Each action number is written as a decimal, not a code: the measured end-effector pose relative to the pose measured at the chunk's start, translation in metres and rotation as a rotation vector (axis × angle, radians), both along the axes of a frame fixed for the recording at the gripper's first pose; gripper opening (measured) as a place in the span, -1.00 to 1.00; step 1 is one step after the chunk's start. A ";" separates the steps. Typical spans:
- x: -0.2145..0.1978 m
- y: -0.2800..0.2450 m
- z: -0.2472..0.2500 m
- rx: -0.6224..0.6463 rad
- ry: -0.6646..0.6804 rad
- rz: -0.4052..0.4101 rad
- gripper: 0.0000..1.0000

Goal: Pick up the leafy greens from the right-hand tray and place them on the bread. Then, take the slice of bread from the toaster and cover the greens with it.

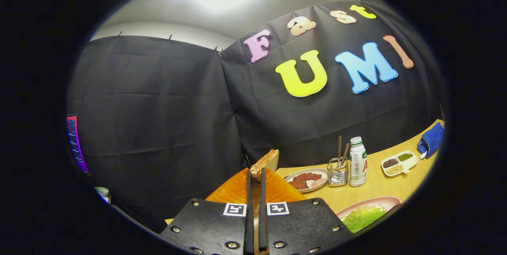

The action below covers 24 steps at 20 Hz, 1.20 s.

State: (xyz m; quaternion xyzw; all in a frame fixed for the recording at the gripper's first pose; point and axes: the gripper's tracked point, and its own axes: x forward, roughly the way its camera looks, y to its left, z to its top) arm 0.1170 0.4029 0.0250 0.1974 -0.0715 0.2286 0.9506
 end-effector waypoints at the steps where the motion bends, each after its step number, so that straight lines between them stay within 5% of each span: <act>1: 0.001 -0.010 0.003 0.000 -0.007 -0.018 -0.91; 14: -0.011 -0.164 -0.074 -0.165 0.098 -0.267 -0.90; 24: -0.005 -0.197 -0.140 -0.351 0.166 -0.333 -0.91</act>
